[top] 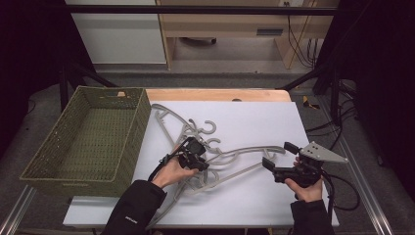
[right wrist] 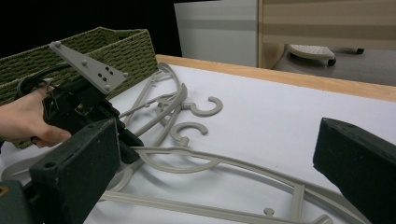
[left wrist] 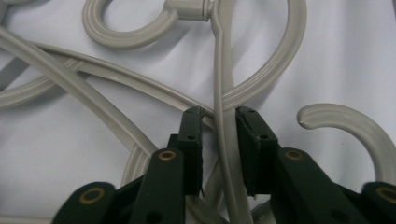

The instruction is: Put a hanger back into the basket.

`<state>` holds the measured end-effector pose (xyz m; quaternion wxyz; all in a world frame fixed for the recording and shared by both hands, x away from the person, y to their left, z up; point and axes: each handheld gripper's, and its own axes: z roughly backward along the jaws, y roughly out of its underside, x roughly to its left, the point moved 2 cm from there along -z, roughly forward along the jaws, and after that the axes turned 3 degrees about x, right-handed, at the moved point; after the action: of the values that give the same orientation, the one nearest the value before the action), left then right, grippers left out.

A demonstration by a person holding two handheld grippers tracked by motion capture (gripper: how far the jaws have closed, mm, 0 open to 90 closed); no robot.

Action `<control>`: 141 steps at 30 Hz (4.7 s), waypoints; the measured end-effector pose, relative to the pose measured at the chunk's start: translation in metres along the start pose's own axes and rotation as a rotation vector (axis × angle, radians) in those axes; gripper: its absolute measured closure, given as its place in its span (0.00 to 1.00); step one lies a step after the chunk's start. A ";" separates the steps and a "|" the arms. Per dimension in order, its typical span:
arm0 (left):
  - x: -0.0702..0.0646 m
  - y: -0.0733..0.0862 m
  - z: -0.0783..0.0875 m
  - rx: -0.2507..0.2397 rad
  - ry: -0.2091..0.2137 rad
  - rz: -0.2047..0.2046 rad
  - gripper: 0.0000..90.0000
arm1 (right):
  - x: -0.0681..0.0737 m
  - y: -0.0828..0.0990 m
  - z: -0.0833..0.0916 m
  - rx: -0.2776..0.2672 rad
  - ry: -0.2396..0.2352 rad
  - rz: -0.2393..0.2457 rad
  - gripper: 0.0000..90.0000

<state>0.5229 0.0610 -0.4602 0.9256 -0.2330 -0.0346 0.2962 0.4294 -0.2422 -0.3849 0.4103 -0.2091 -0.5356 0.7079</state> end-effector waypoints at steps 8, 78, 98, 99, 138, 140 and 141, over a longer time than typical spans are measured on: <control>-0.003 -0.001 0.000 0.011 -0.002 0.021 0.88 | 0.000 0.000 0.000 -0.003 0.001 -0.001 0.01; 0.022 0.064 0.173 -0.352 -0.222 0.118 0.90 | -0.005 -0.001 0.009 -0.018 0.019 -0.010 0.01; 0.091 0.098 0.234 -0.356 -0.379 0.195 0.90 | -0.005 0.000 0.007 -0.008 0.021 -0.006 0.01; 0.095 0.101 0.237 -0.356 -0.388 0.199 0.90 | -0.005 0.000 0.007 -0.007 0.021 -0.006 0.01; 0.187 0.198 0.285 -0.377 -0.526 0.306 0.90 | -0.008 0.003 0.003 0.011 0.038 -0.012 0.01; 0.190 0.203 0.285 -0.369 -0.535 0.306 0.90 | -0.008 0.003 0.003 0.011 0.037 -0.014 0.01; 0.192 0.206 0.285 -0.364 -0.536 0.306 0.90 | -0.008 0.003 0.003 0.012 0.038 -0.011 0.01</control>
<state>0.5138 0.4341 -0.3140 0.7719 -0.3107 -0.2930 0.4710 0.4312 -0.2507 -0.3881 0.4254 -0.2169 -0.5249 0.7046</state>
